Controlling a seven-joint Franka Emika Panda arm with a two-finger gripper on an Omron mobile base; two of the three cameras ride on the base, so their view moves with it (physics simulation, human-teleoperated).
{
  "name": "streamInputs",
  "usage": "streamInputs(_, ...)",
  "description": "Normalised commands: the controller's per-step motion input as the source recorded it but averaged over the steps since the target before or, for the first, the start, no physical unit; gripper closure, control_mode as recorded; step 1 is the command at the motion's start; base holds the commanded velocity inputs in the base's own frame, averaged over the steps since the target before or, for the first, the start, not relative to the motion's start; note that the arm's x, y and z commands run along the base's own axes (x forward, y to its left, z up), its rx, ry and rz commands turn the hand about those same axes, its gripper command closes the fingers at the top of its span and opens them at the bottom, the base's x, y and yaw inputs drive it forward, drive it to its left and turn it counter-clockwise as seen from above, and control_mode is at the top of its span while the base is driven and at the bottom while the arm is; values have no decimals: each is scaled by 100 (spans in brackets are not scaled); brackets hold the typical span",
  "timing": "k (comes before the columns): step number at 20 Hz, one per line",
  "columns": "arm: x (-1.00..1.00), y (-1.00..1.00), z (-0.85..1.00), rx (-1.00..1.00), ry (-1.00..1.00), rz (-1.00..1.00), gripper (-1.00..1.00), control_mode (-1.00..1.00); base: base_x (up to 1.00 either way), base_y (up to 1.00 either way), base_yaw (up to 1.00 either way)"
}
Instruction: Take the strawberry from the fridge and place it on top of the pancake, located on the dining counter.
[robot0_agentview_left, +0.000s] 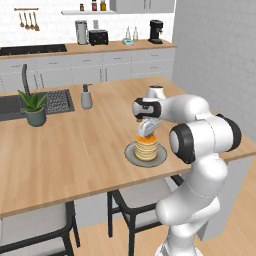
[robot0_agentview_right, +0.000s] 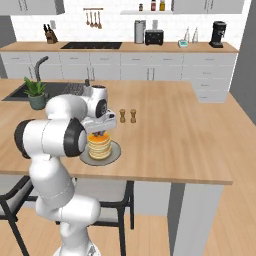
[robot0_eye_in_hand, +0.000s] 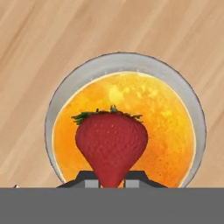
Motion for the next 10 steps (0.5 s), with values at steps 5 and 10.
streamInputs(5, 1, 0, -28, -2, 0, 5, 100, -100, 0, 0, 0)
streamInputs(10, -7, 0, -22, -3, 0, 3, -100, -100, 0, 0, 0)
